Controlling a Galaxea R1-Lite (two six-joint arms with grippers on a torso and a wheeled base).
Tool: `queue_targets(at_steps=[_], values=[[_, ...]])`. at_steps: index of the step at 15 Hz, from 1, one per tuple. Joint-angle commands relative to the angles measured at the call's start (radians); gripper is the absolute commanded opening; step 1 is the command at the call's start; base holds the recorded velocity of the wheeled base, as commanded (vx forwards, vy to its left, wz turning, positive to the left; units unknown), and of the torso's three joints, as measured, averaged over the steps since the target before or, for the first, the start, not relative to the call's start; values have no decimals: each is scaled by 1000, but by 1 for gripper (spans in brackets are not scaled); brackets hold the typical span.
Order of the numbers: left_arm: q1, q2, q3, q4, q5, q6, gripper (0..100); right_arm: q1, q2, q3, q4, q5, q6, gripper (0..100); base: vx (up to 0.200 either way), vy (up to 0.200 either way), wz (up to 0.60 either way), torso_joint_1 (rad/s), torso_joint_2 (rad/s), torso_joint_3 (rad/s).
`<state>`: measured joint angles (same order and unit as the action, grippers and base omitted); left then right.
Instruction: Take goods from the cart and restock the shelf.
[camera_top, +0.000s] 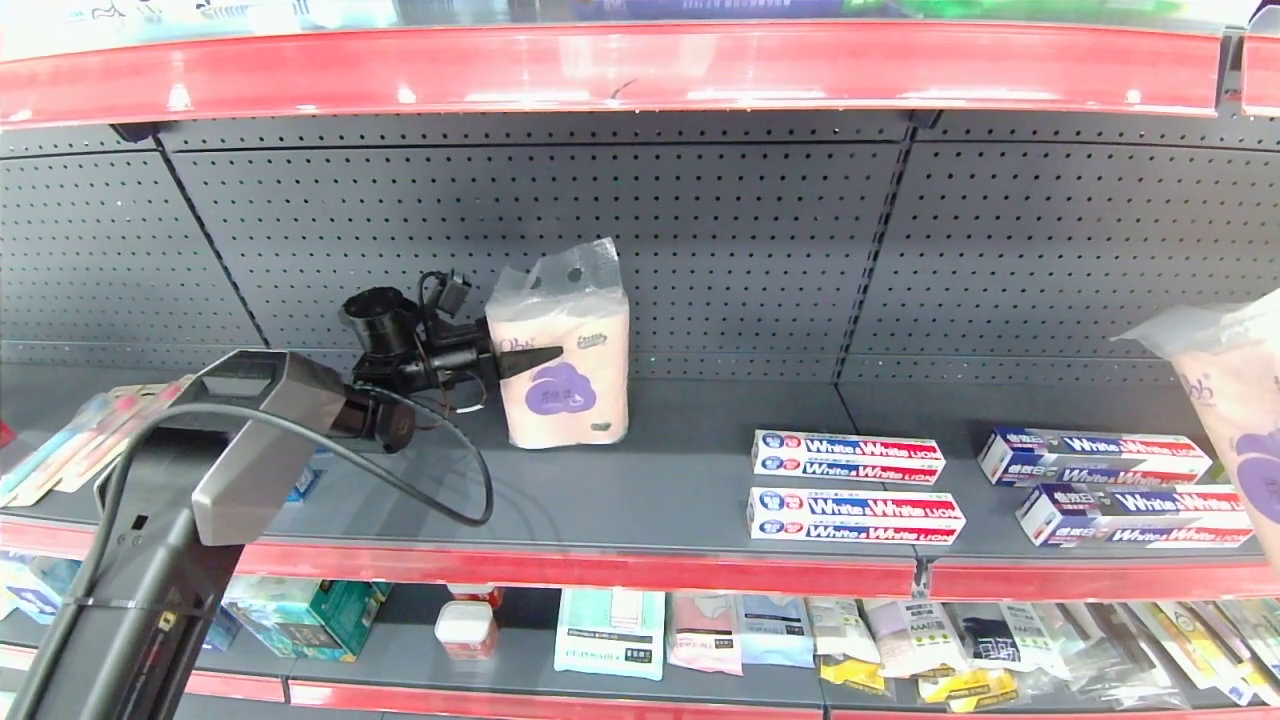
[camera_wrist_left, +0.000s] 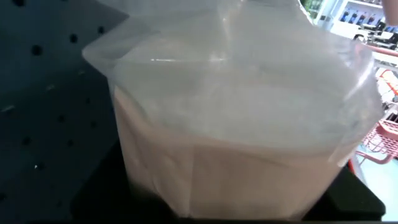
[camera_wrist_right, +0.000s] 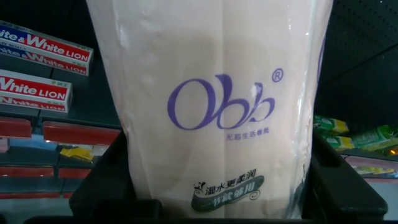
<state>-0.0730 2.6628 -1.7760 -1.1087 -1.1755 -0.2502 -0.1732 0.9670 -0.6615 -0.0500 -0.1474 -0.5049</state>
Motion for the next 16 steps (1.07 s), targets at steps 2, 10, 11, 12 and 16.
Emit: queue_targets(at_steps=[2, 10, 11, 12, 16], values=[[16, -106, 161, -65, -1, -9, 0, 0, 4, -4, -1, 2, 2, 0, 0, 0, 0, 0, 0, 0], [47, -279, 515, -215, -10, -9, 0, 0, 4, 0, -2, 3, 8, 0, 0, 0, 0, 0, 0, 0], [55, -280, 543, -253, -19, -11, 0, 0, 4, 0, -2, 3, 9, 0, 0, 0, 0, 0, 0, 0], [67, -284, 589, -307, -46, -11, 0, 0, 4, -1, -2, 3, 9, 0, 0, 0, 0, 0, 0, 0], [87, -323, 693, -381, -85, -11, 0, 0, 6, -3, -2, 3, 8, 0, 0, 0, 0, 0, 0, 0]])
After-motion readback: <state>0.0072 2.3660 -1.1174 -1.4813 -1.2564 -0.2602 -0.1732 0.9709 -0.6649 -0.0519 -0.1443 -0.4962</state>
